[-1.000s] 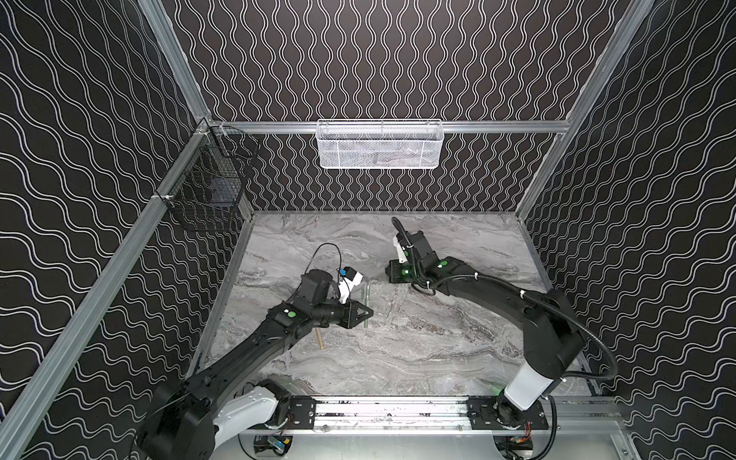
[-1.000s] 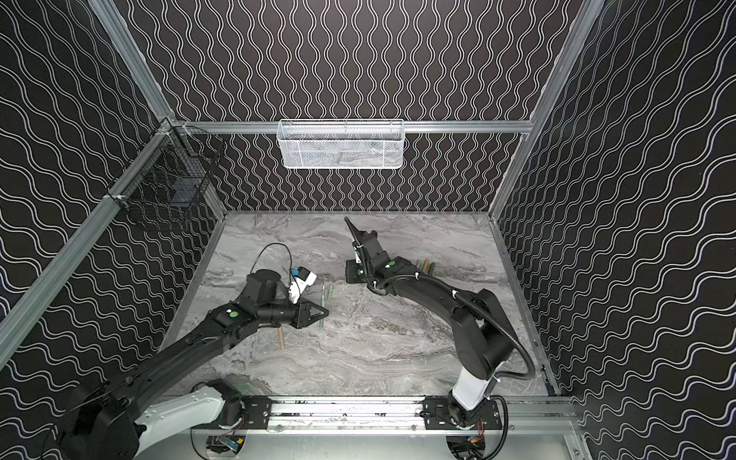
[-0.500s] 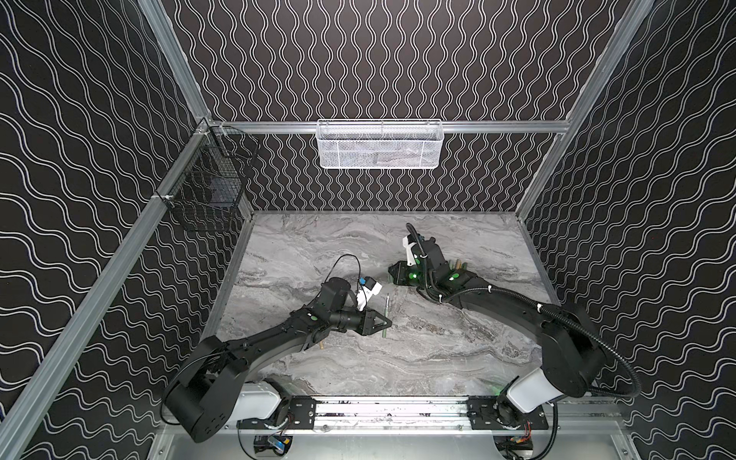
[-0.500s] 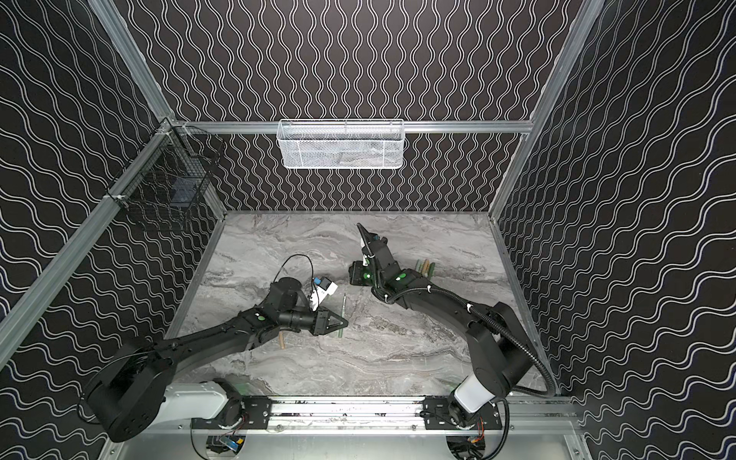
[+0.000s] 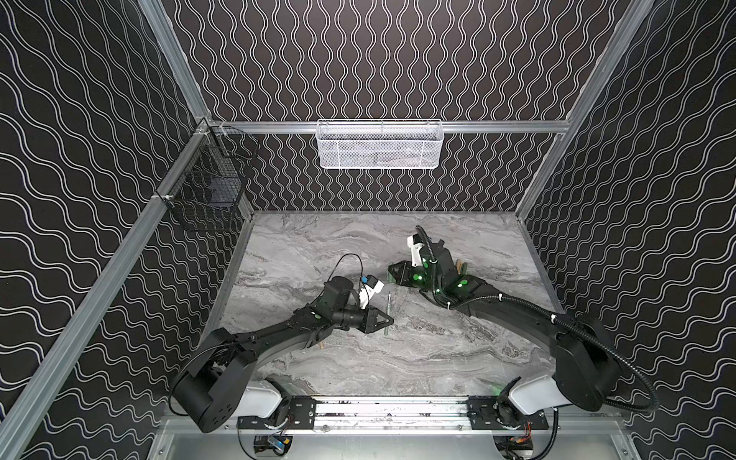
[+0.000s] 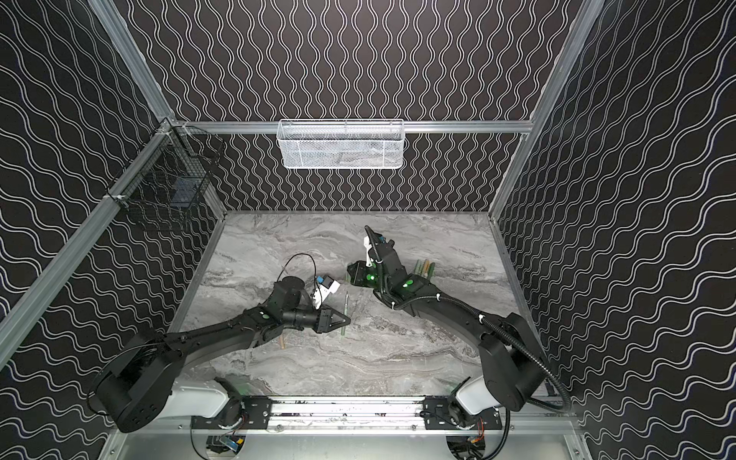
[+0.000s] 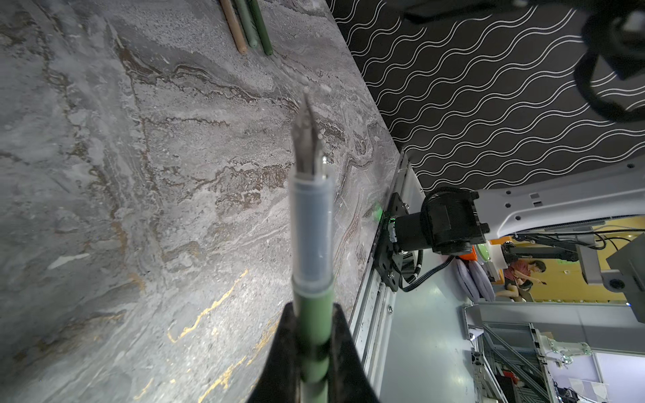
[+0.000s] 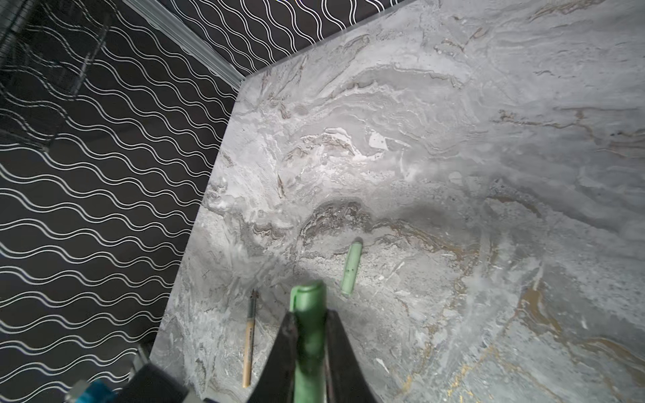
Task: Insert pens into pen caps
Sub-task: Put on the pen cap to the pen.
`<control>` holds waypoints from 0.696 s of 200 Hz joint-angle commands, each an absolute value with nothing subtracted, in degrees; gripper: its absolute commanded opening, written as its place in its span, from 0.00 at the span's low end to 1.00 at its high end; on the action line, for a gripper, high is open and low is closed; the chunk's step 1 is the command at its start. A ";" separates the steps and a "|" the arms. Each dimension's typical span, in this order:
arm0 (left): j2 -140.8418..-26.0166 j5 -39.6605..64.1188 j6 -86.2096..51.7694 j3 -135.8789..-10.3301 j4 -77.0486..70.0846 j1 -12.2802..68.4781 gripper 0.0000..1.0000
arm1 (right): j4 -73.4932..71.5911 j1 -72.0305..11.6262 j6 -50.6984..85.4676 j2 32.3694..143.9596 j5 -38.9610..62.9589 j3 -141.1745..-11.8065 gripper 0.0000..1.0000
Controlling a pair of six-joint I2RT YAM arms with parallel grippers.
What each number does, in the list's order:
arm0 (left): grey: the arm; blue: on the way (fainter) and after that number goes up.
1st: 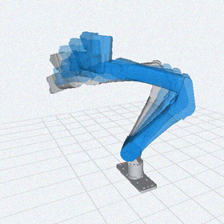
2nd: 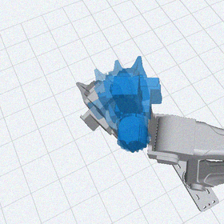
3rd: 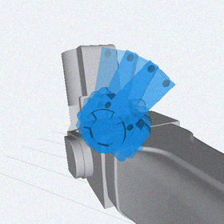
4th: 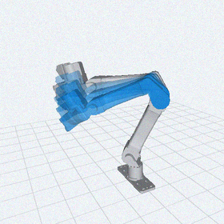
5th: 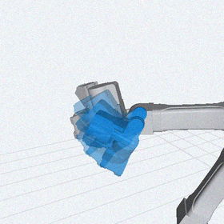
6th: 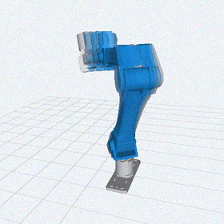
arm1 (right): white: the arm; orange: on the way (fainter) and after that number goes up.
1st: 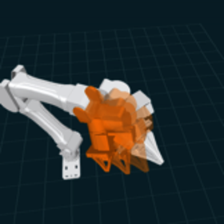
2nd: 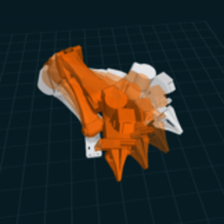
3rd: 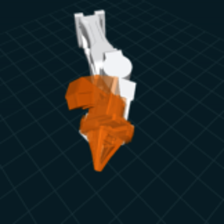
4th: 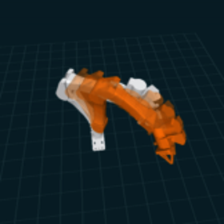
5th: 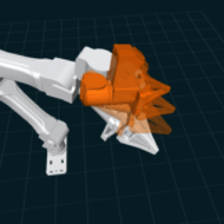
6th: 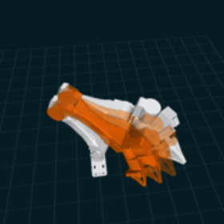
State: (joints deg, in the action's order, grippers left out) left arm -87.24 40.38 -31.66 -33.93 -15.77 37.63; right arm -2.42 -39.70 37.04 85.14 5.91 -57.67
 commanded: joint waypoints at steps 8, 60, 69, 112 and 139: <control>-88.44 39.70 -31.11 -34.94 -17.61 37.53 0.00 | -5.42 -39.98 38.84 83.90 7.38 -57.48 0.15; -88.14 39.60 -31.00 -35.07 -17.67 37.05 0.00 | -5.95 -40.41 38.35 82.93 7.95 -54.95 0.15; -87.98 39.76 -31.03 -35.07 -17.62 36.83 0.00 | -6.35 -40.59 38.32 82.72 8.02 -54.69 0.15; -87.66 40.37 -30.67 -35.25 -17.21 35.69 0.00 | -7.73 -41.36 37.82 81.59 8.30 -53.78 0.16; -87.57 40.52 -30.59 -35.42 -16.96 35.44 0.00 | -8.26 -41.66 37.89 81.13 8.25 -53.34 0.15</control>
